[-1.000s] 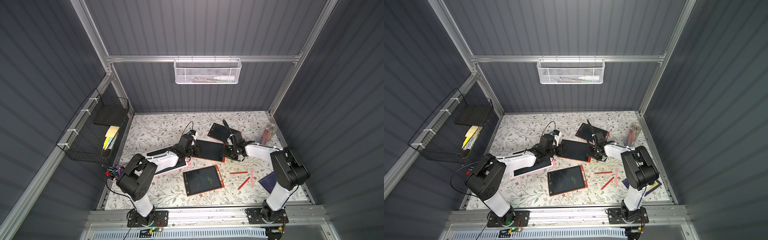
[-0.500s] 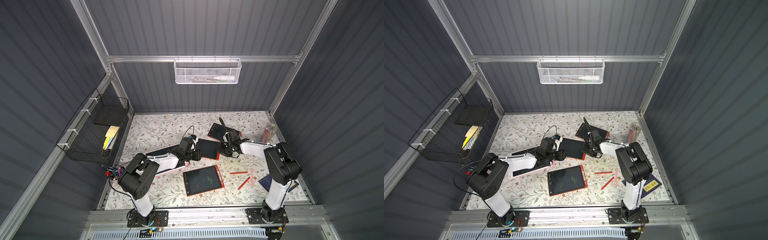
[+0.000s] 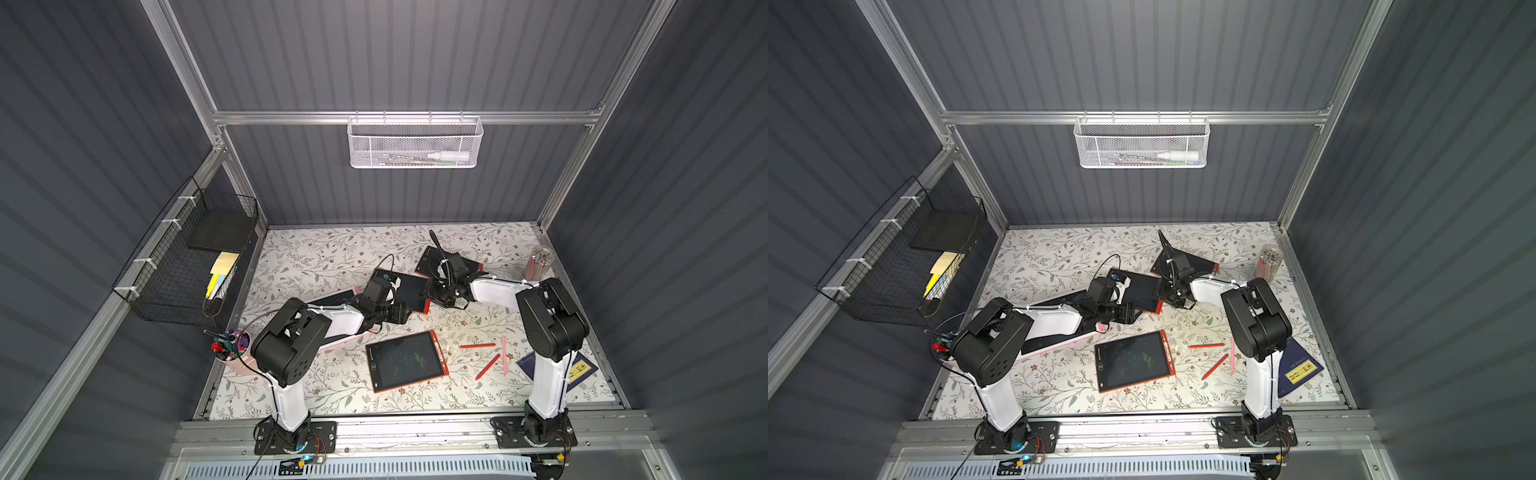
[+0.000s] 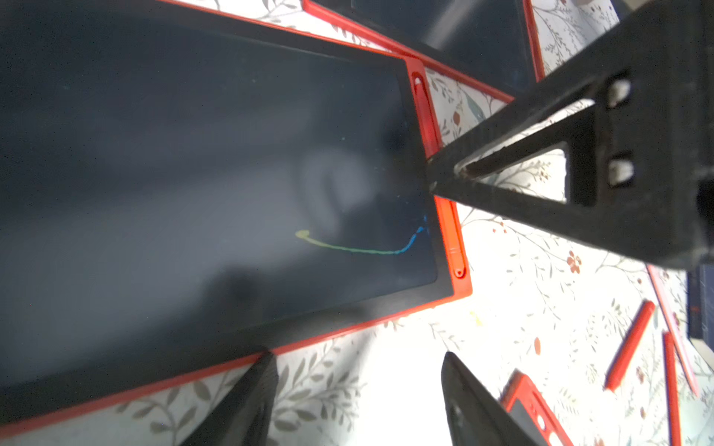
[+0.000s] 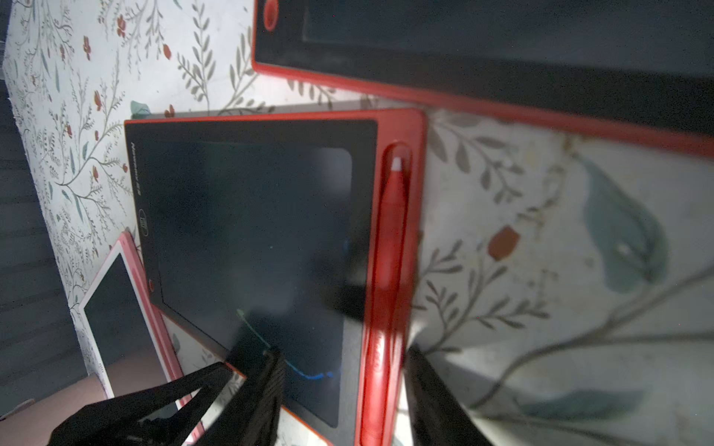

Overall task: Place the stylus back onto the writing tablet
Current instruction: Move the writing tablet to the center of the board.

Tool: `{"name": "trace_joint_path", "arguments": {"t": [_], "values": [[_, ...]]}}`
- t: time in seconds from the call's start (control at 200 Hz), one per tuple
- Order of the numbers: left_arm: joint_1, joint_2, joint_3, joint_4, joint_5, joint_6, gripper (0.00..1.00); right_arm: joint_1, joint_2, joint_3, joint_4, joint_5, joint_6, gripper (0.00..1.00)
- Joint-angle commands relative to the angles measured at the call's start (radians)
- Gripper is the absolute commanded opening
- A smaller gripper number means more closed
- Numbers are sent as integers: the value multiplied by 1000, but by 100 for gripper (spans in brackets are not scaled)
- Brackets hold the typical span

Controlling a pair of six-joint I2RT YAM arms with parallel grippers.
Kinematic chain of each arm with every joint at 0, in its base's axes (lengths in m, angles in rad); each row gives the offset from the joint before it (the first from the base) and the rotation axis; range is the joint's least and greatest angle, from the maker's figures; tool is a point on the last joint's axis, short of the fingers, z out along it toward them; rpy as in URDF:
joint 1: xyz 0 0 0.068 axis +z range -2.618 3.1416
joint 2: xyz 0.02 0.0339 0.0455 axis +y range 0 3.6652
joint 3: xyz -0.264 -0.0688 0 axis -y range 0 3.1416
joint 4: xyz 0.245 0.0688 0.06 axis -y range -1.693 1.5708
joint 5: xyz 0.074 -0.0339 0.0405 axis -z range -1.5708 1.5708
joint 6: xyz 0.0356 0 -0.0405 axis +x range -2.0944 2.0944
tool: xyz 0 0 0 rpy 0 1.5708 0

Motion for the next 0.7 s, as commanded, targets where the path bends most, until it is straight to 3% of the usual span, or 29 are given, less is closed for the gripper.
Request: {"name": "trace_joint_path", "arguments": {"t": [0.0,0.235,0.695], "values": [[-1,43,29,-41,-69,-11,73,10,51,50,-30,-12,10,52],[53,73,63,-20,-117,-29,75,16,148,188,-38,-35,21,52],[180,93,108,31,-77,-16,75,17,352,523,-123,-35,39,53]]}}
